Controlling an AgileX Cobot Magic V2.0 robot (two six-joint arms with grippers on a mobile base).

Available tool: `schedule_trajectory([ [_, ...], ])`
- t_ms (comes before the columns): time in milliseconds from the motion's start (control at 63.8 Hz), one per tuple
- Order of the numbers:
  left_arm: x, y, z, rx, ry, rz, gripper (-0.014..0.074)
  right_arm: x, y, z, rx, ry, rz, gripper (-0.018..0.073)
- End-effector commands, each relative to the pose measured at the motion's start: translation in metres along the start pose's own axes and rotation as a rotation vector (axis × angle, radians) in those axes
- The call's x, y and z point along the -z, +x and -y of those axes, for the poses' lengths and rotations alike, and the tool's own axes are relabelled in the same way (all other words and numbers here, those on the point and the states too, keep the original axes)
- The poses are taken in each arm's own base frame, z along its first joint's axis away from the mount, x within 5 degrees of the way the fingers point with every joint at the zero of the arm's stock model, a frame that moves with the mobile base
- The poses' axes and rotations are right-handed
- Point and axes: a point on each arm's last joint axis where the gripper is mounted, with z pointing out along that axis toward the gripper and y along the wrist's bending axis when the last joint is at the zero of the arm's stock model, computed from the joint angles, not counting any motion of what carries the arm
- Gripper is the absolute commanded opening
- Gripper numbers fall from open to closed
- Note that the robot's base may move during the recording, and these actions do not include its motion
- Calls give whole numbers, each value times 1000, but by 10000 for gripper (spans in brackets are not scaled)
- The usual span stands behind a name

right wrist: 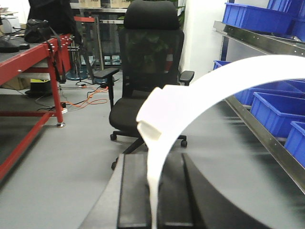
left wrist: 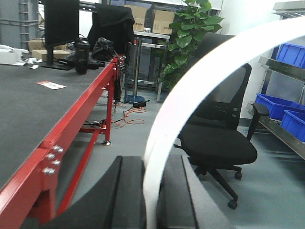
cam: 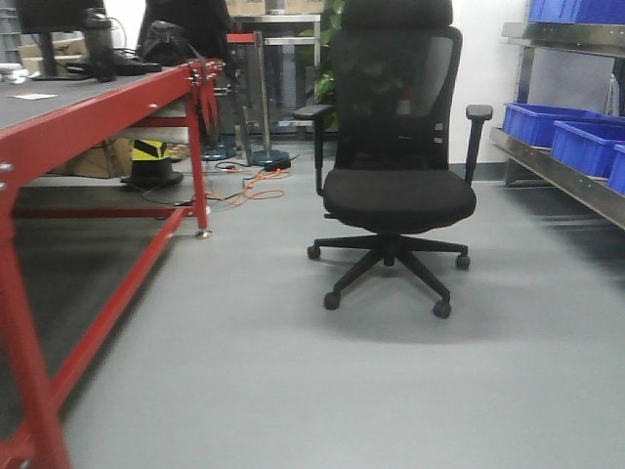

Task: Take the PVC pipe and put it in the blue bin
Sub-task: 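Drive the base away from the table holding the clamp in both grippers, then drive the base up to the metal shelf of blue bins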

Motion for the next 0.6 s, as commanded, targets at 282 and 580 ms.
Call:
schedule_trajectory([
  [282, 1, -3, 0, 6, 2, 29, -111, 1, -4, 0, 11, 3, 35, -169],
  [580, 1, -3, 0, 6, 2, 29, -111, 1, -4, 0, 11, 3, 35, -169],
])
